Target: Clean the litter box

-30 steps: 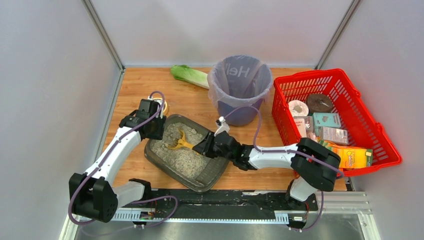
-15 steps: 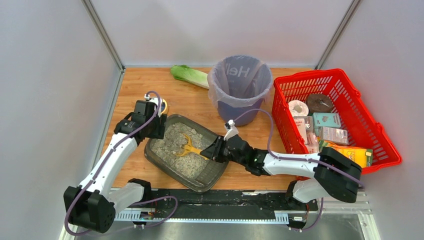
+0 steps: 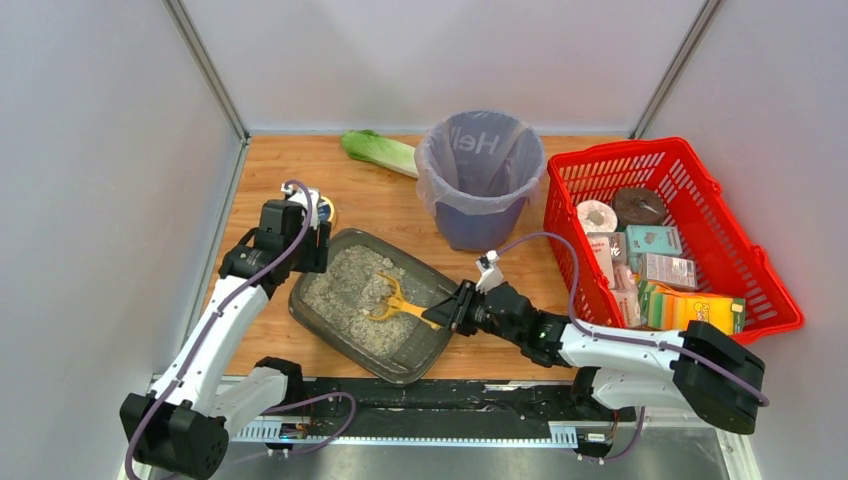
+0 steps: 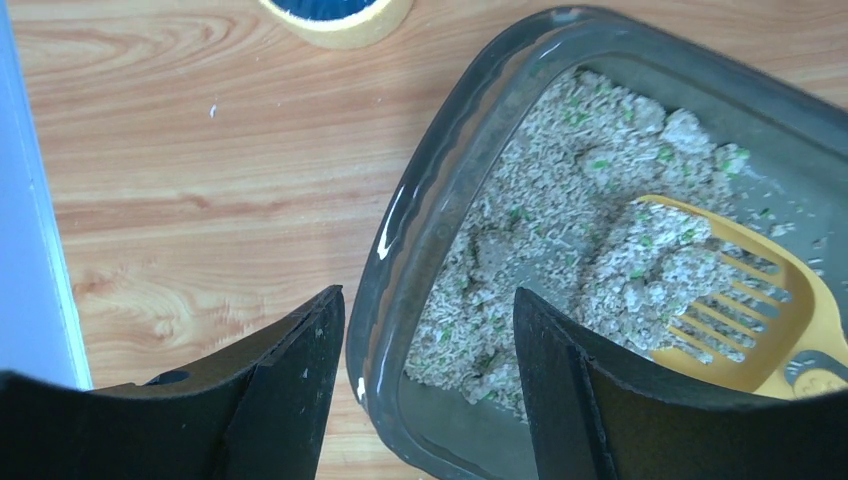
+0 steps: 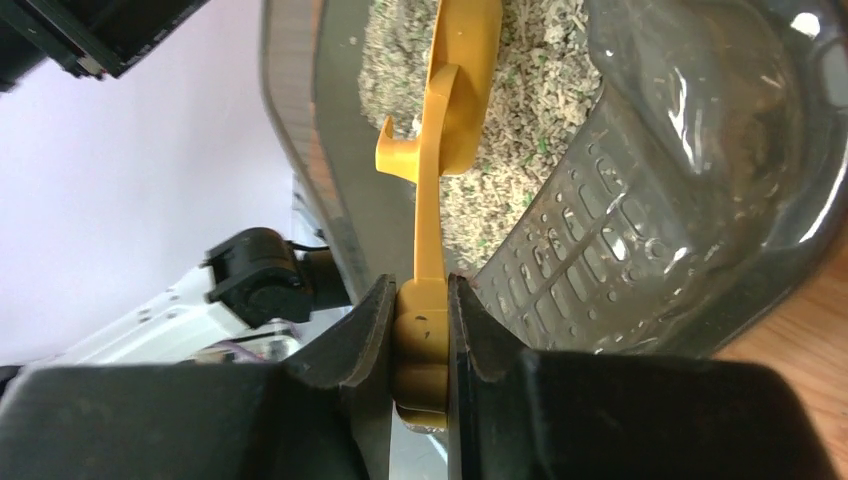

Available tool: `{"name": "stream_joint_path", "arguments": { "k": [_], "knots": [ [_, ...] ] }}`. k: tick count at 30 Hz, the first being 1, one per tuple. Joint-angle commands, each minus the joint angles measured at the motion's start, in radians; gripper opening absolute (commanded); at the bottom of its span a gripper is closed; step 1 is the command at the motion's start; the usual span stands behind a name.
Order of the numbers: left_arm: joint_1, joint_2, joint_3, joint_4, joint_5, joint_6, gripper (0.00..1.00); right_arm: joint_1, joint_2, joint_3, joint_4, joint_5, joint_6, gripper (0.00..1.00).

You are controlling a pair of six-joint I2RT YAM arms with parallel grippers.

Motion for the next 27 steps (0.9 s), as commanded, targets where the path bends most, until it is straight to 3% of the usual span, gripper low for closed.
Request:
{"name": "stream_joint_path", "arguments": {
  "k": [1,4,16,27],
  "knots": [
    [-0.005,-0.004,0.107,0.052,0.065,-0.016,0.71,-0.056,-0.073,-0.114,0.242,-0.077,0.111,0.00],
    [-0.005,0.003,0.145,0.065,0.065,-0.008,0.71,-0.076,-0.132,-0.168,0.336,-0.062,0.139,0.00],
    [-0.005,0.011,0.075,0.088,-0.004,0.027,0.71,-0.080,-0.352,-0.185,0.235,-0.061,0.120,0.00],
    [-0.005,-0.023,0.056,0.095,-0.023,0.029,0.71,-0.079,-0.410,-0.240,0.277,-0.015,0.180,0.00]
  ]
}}
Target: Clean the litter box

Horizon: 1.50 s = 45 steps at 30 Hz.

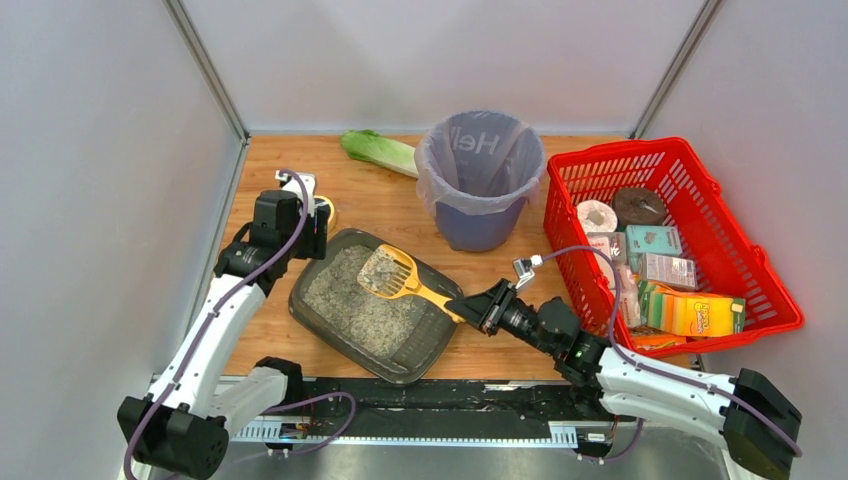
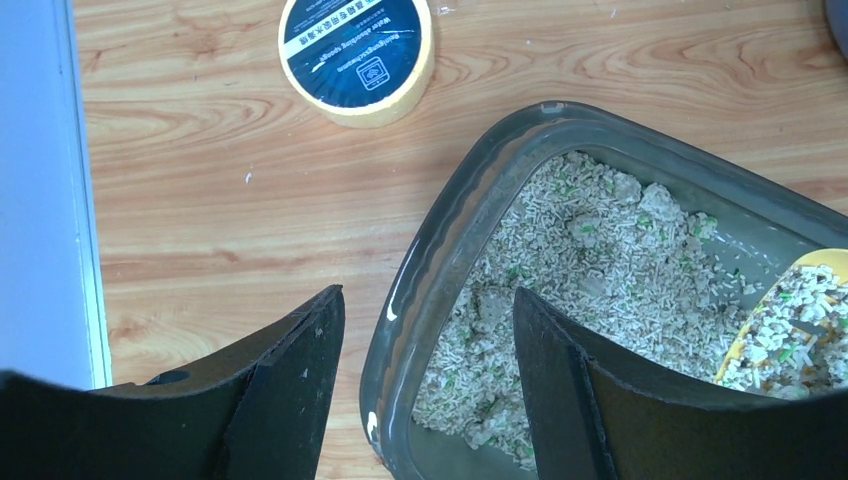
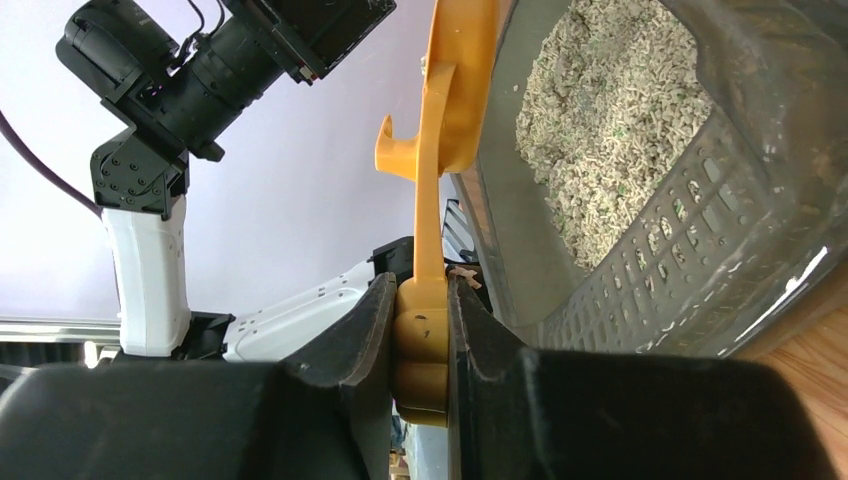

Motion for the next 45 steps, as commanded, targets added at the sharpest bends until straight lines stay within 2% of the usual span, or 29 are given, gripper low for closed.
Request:
{"name": "stream_joint_path", "arguments": {
  "k": [1,7,12,16,19,23,25,27,29,32,33,34,36,39,41,43,45],
  "knots": [
    [-0.005,-0.031,-0.008,0.029,-0.020,0.016,0.71,-0.003,-0.014,-0.015,0.101,0.026,0.043,0.00],
    [-0.005,-0.035,-0.009,0.026,-0.022,0.014,0.71,-0.003,0.019,-0.048,0.222,0.015,0.080,0.00],
    [-0.005,-0.035,-0.011,0.031,-0.019,0.014,0.71,0.033,0.065,0.011,0.172,-0.038,0.040,0.00],
    [-0.005,-0.038,-0.011,0.028,-0.016,0.014,0.71,0.022,0.059,-0.065,0.306,0.043,0.101,0.00],
    [-0.005,-0.041,-0.014,0.031,-0.016,0.014,0.71,0.036,0.077,0.002,0.192,-0.032,0.057,0.00],
    [-0.005,-0.041,-0.014,0.028,-0.016,0.014,0.71,0.034,0.060,-0.058,0.273,0.037,0.097,0.00],
    [-0.005,-0.046,-0.017,0.029,-0.019,0.014,0.71,0.039,0.071,0.008,0.160,-0.030,0.055,0.00],
    [-0.005,-0.048,-0.017,0.028,-0.023,0.014,0.71,0.037,0.072,-0.016,0.205,-0.016,0.104,0.00],
    [-0.005,-0.048,-0.018,0.028,-0.023,0.014,0.71,0.042,0.082,-0.065,0.329,0.035,0.112,0.00],
    [-0.005,-0.041,-0.019,0.031,-0.019,0.014,0.71,0.051,0.111,0.023,0.183,-0.045,0.046,0.00],
    [-0.005,-0.040,-0.017,0.028,-0.019,0.013,0.71,0.050,0.102,0.012,0.190,-0.034,0.054,0.00],
    [-0.005,-0.038,-0.015,0.026,-0.014,0.013,0.71,0.050,0.094,-0.020,0.272,0.044,0.104,0.00],
    [-0.005,-0.038,-0.014,0.026,-0.012,0.013,0.71,0.054,0.100,-0.064,0.339,0.055,0.100,0.00],
    [-0.005,-0.040,-0.019,0.031,-0.012,0.013,0.71,0.066,0.111,0.042,0.135,-0.033,0.032,0.00],
    [-0.005,-0.040,-0.014,0.025,-0.012,0.013,0.71,0.066,0.097,-0.007,0.199,0.039,0.104,0.00],
    [-0.005,-0.043,-0.018,0.025,-0.016,0.011,0.71,0.071,0.117,-0.061,0.295,0.034,0.107,0.00],
    [-0.005,-0.047,-0.023,0.029,-0.017,0.013,0.71,0.077,0.128,0.006,0.201,0.005,0.069,0.00]
  ]
}}
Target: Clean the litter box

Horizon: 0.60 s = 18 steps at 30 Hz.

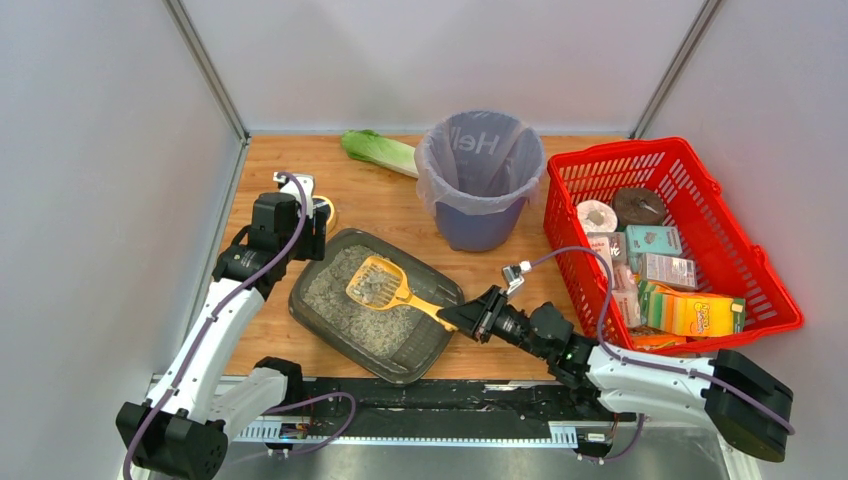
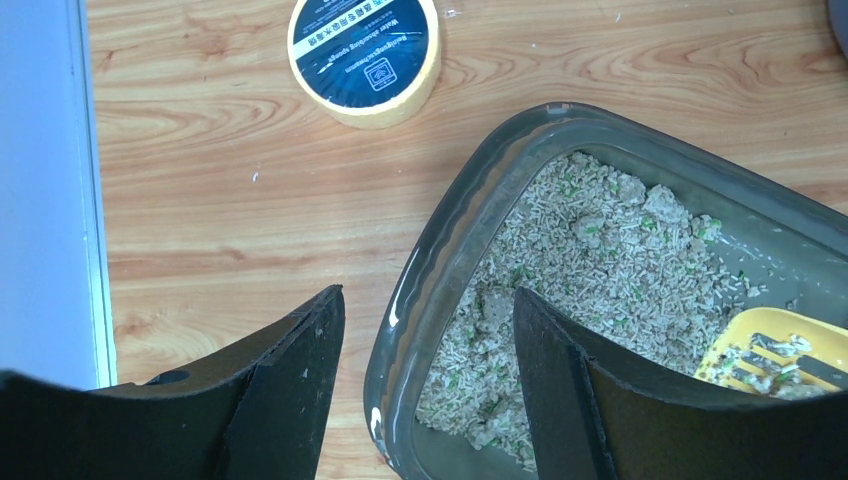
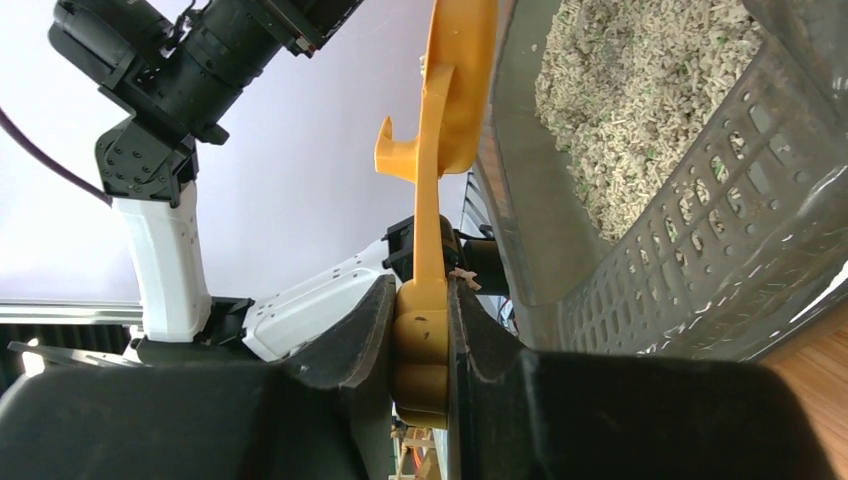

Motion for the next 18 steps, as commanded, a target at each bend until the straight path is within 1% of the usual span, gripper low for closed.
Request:
{"name": "stream_joint_path", "arguments": {
  "k": [1,2,3,4,5,6,7,8,9,10,11,12,13,14,15,16,17,18],
  "knots": [
    [-0.004,-0.015,-0.006,0.025,-0.002,0.012,0.71,0.013,0.008,0.047,-0.015,-0.024,-0.006,0.00],
    [-0.004,-0.014,-0.003,0.020,0.000,0.012,0.71,0.017,-0.001,0.023,0.013,0.022,0.014,0.00],
    [-0.004,-0.012,-0.002,0.019,0.004,0.012,0.71,0.017,-0.004,-0.038,0.062,0.054,0.056,0.00],
    [-0.004,-0.012,-0.002,0.019,0.006,0.012,0.71,0.021,-0.003,-0.042,0.137,0.063,0.040,0.00],
    [-0.004,-0.011,-0.002,0.020,0.006,0.012,0.71,0.029,0.010,-0.012,0.112,0.041,0.017,0.00],
    [-0.004,-0.011,-0.004,0.022,0.007,0.011,0.71,0.047,0.013,0.030,-0.023,0.018,-0.032,0.00],
    [-0.004,-0.009,-0.006,0.022,0.007,0.010,0.71,0.049,0.019,0.088,-0.061,-0.002,-0.047,0.00],
    [-0.004,-0.006,-0.003,0.020,0.009,0.009,0.71,0.047,0.011,0.082,-0.063,0.004,-0.046,0.00],
    [-0.004,-0.006,-0.002,0.019,0.010,0.010,0.71,0.047,0.001,0.056,0.008,0.036,0.012,0.00],
    [-0.004,-0.005,0.001,0.017,0.012,0.010,0.71,0.049,0.001,-0.015,0.076,0.091,0.021,0.00],
    [-0.004,-0.005,0.001,0.015,0.014,0.010,0.71,0.049,0.022,-0.022,0.122,0.088,0.012,0.00],
    [-0.004,-0.008,-0.001,0.017,0.011,0.010,0.71,0.049,0.034,-0.001,0.073,0.065,0.002,0.00],
    [-0.004,-0.014,-0.006,0.017,0.007,0.010,0.71,0.049,0.046,0.045,0.031,0.010,-0.014,0.00],
    [-0.004,-0.015,-0.006,0.019,0.006,0.010,0.71,0.047,0.059,0.041,0.018,0.004,-0.008,0.00],
    [-0.004,-0.015,-0.006,0.019,0.000,0.012,0.71,0.046,0.062,0.013,0.085,0.019,0.024,0.00],
    [-0.004,-0.014,-0.004,0.019,0.000,0.012,0.71,0.047,0.066,-0.023,0.154,0.090,0.076,0.00],
    [-0.004,-0.017,-0.004,0.017,0.001,0.012,0.71,0.047,0.074,-0.075,0.216,0.106,0.075,0.00],
    [-0.004,-0.015,-0.004,0.019,0.006,0.012,0.71,0.047,0.088,-0.064,0.221,0.100,0.061,0.00]
  ]
}}
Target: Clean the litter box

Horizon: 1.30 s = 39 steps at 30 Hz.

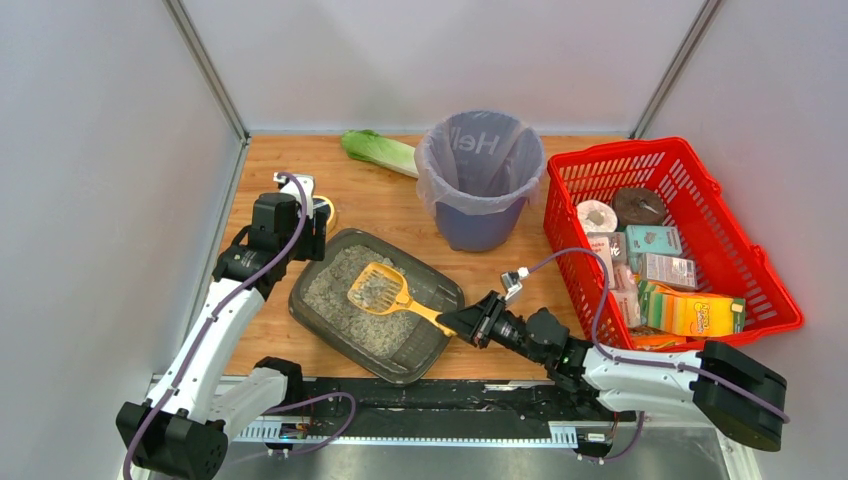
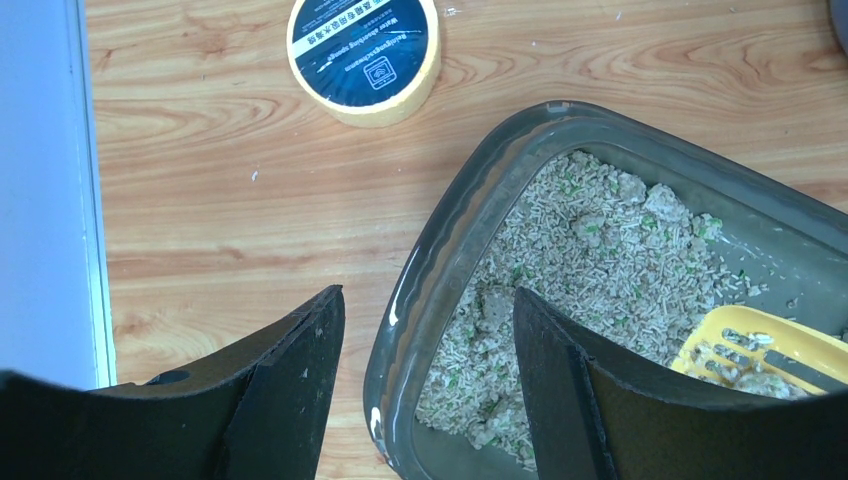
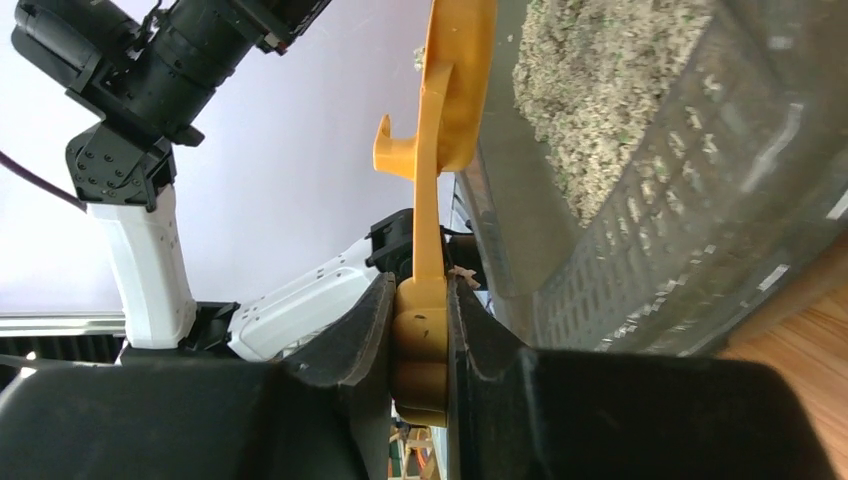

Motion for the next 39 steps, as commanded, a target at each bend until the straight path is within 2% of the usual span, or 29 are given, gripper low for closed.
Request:
{"name": "stream_joint_path", "arguments": {
  "k": [1,3,6,9,12,14,15,16,17,18,20,22,23,26,29,31,33,36,37,38,39],
  "knots": [
    [-0.004,-0.017,-0.004,0.019,0.005,0.011,0.71,0.005,0.028,-0.015,0.135,0.002,0.032,0.00],
    [-0.004,-0.015,-0.002,0.022,0.009,0.009,0.71,0.004,0.029,0.030,0.073,-0.022,0.013,0.00],
    [-0.006,-0.011,-0.001,0.020,0.016,0.010,0.71,0.016,0.036,0.002,0.168,0.041,0.016,0.00],
    [-0.004,-0.011,-0.002,0.020,0.018,0.009,0.71,0.018,0.073,0.057,0.086,-0.032,-0.007,0.00],
    [-0.006,-0.012,-0.002,0.016,0.018,0.009,0.71,0.007,0.067,-0.039,0.241,0.050,0.051,0.00],
    [-0.004,-0.023,-0.008,0.022,0.013,0.007,0.71,0.010,0.082,0.025,0.174,-0.024,0.013,0.00],
    [-0.004,-0.023,-0.011,0.025,0.010,0.009,0.71,0.010,0.084,0.061,0.086,-0.081,-0.016,0.00],
    [-0.004,-0.022,-0.008,0.024,0.010,0.009,0.71,0.010,0.078,0.062,0.082,-0.071,-0.015,0.00],
    [-0.004,-0.020,-0.007,0.022,0.012,0.010,0.71,-0.001,0.064,0.025,0.103,-0.025,0.008,0.00],
    [-0.004,-0.017,-0.004,0.020,0.015,0.009,0.71,-0.002,0.043,-0.016,0.204,0.063,0.045,0.00],
    [-0.004,-0.018,-0.004,0.020,0.018,0.009,0.71,-0.002,0.042,-0.035,0.252,0.058,0.036,0.00],
    [-0.004,-0.017,-0.007,0.025,0.022,0.006,0.71,0.001,0.045,0.037,0.104,-0.037,-0.011,0.00],
    [-0.004,-0.014,-0.007,0.027,0.024,0.007,0.71,-0.001,0.041,0.045,0.084,-0.039,-0.007,0.00],
    [-0.004,-0.006,0.001,0.019,0.033,0.004,0.71,-0.004,-0.001,-0.054,0.198,0.087,0.048,0.00],
    [-0.004,-0.017,-0.008,0.024,0.025,0.006,0.71,-0.001,0.007,0.043,0.044,-0.017,-0.008,0.00],
    [-0.004,-0.020,-0.008,0.024,0.021,0.007,0.71,-0.005,-0.001,-0.001,0.089,0.018,0.014,0.00],
    [-0.004,-0.017,-0.004,0.020,0.024,0.007,0.71,-0.001,0.001,-0.053,0.202,0.064,0.051,0.00],
    [-0.004,-0.015,-0.008,0.025,0.027,0.006,0.71,0.004,0.058,0.042,0.084,-0.046,-0.010,0.00],
    [-0.004,-0.014,-0.005,0.025,0.028,0.006,0.71,0.002,0.062,0.039,0.097,-0.045,-0.001,0.00],
    [-0.004,-0.011,-0.004,0.024,0.030,0.006,0.71,-0.010,0.056,0.002,0.137,-0.014,0.022,0.00],
    [-0.004,-0.008,-0.001,0.020,0.033,0.006,0.71,-0.015,0.053,-0.036,0.245,0.068,0.069,0.00]
  ]
}}
